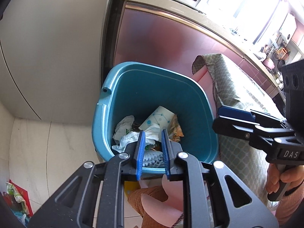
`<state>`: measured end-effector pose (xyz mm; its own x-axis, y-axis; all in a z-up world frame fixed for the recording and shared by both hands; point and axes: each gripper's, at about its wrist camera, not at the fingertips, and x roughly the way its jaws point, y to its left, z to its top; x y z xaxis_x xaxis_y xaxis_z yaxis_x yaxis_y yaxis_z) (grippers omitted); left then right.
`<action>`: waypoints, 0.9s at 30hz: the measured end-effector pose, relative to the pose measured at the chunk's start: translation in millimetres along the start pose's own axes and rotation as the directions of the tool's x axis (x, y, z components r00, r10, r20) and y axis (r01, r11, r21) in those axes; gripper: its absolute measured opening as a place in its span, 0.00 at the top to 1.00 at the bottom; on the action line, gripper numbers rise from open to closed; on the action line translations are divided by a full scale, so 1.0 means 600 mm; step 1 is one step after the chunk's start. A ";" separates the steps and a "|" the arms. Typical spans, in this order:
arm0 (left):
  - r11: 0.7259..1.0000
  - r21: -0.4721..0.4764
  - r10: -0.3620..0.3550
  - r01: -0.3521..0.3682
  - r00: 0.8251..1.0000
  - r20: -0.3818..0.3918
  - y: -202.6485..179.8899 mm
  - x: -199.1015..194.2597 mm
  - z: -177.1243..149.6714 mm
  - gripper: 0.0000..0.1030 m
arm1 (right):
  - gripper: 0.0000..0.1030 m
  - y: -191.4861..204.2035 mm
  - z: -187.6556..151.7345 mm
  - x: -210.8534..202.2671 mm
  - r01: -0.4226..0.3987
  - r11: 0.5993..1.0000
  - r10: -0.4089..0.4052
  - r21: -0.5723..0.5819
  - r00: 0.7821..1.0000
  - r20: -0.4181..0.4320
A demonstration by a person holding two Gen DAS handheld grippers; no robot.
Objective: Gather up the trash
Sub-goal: 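Move both open tools back over the table toward the orange peel and cup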
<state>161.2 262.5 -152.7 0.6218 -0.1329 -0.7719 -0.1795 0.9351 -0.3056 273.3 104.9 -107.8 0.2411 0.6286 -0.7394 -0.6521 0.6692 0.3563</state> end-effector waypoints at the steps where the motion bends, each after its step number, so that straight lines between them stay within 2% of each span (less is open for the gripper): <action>1: 1.000 0.005 -0.005 0.005 1.000 0.005 -0.003 -0.004 0.000 0.80 | 0.52 -0.002 -0.005 -0.009 -0.005 1.000 0.005 0.003 1.000 0.009; 4: 0.999 0.030 -0.030 0.029 0.999 0.024 -0.019 -0.017 0.001 0.79 | 0.52 -0.006 -0.025 -0.042 -0.004 1.000 0.003 0.008 0.999 0.044; 9: 0.992 0.091 -0.099 0.093 0.993 0.067 -0.067 -0.043 0.007 0.71 | 0.52 -0.022 -0.066 -0.118 0.014 0.999 -0.019 0.039 0.991 0.130; 14: 0.968 0.181 -0.189 0.172 0.978 0.082 -0.145 -0.057 0.010 0.67 | 0.52 -0.056 -0.120 -0.209 0.069 0.992 -0.091 0.104 0.970 0.224; 20: 0.913 0.308 -0.293 0.268 0.955 0.038 -0.270 -0.049 0.008 0.64 | 0.52 -0.122 -0.197 -0.322 0.177 0.956 -0.244 0.236 0.923 0.297; 21: 0.901 0.327 -0.308 0.284 0.951 0.025 -0.291 -0.046 0.007 0.64 | 0.52 -0.122 -0.197 -0.322 0.177 0.956 -0.244 0.236 0.923 0.297; 22: 0.888 0.348 -0.323 0.300 0.946 0.010 -0.315 -0.042 0.005 0.64 | 0.52 -0.145 -0.223 -0.359 0.211 0.937 -0.296 0.280 0.902 0.313; 23: 0.877 0.367 -0.333 0.311 0.943 -0.002 -0.336 -0.039 0.004 0.64 | 0.52 -0.145 -0.223 -0.359 0.211 0.937 -0.296 0.280 0.902 0.313; 27: 0.827 0.438 -0.366 0.354 0.929 -0.059 -0.423 -0.021 -0.009 0.64 | 0.52 -0.201 -0.269 -0.425 0.256 0.889 -0.390 0.380 0.857 0.336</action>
<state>194.8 25.0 -68.0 0.5981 -0.4854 -0.6376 0.4052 0.8697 -0.2819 174.2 -199.9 -54.6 0.7028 0.4106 -0.5809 -0.2451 0.9063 0.3442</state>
